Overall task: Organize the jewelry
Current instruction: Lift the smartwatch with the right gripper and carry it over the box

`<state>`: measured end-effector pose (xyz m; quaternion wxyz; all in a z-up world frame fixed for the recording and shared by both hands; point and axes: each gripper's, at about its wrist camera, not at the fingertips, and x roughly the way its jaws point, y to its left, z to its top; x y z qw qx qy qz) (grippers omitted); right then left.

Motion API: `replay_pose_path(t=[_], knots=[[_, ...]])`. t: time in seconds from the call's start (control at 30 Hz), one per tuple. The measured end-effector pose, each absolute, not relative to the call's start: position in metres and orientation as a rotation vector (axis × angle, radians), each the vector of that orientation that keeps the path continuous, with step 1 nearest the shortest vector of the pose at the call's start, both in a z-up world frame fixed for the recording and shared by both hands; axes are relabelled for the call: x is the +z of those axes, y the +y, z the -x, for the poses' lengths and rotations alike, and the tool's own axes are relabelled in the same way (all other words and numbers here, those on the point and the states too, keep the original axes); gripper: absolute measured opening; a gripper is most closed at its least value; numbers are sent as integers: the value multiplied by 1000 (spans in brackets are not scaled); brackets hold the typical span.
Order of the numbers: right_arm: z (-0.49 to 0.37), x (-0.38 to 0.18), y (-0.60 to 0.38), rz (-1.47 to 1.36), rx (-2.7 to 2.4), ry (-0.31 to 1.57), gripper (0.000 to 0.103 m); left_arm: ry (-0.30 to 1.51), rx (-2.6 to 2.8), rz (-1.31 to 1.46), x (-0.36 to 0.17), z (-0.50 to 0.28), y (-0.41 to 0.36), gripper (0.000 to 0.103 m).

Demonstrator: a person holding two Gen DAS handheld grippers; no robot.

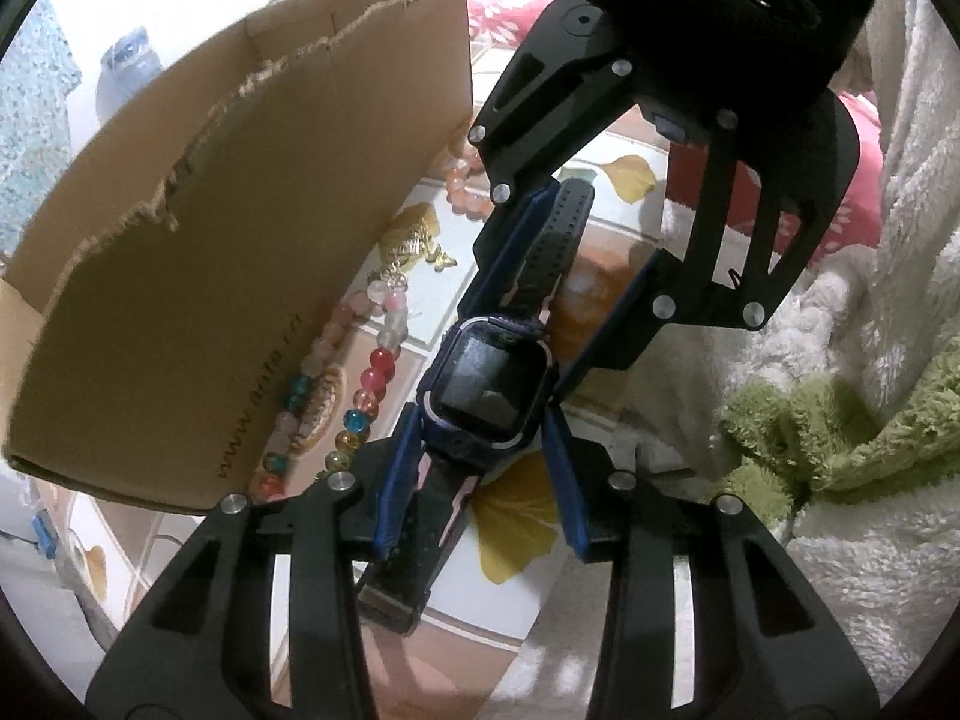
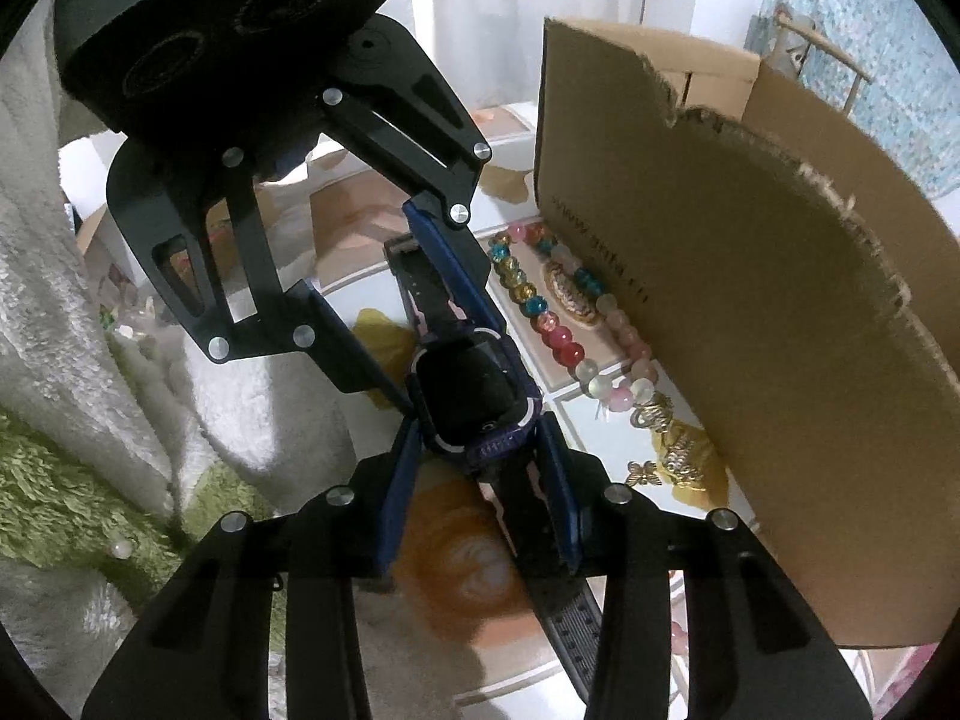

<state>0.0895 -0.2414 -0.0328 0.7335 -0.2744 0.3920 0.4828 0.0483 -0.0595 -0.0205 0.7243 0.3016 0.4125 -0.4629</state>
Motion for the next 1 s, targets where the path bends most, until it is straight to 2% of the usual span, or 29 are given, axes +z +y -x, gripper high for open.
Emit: replay_pose_path(t=[0.67, 1.0], knots=[[-17, 45, -254, 701, 901, 584, 39, 603, -917, -788, 66, 2, -58, 39], [-16, 110, -259, 775, 871, 420, 39, 457, -832, -803, 139, -8, -54, 40]])
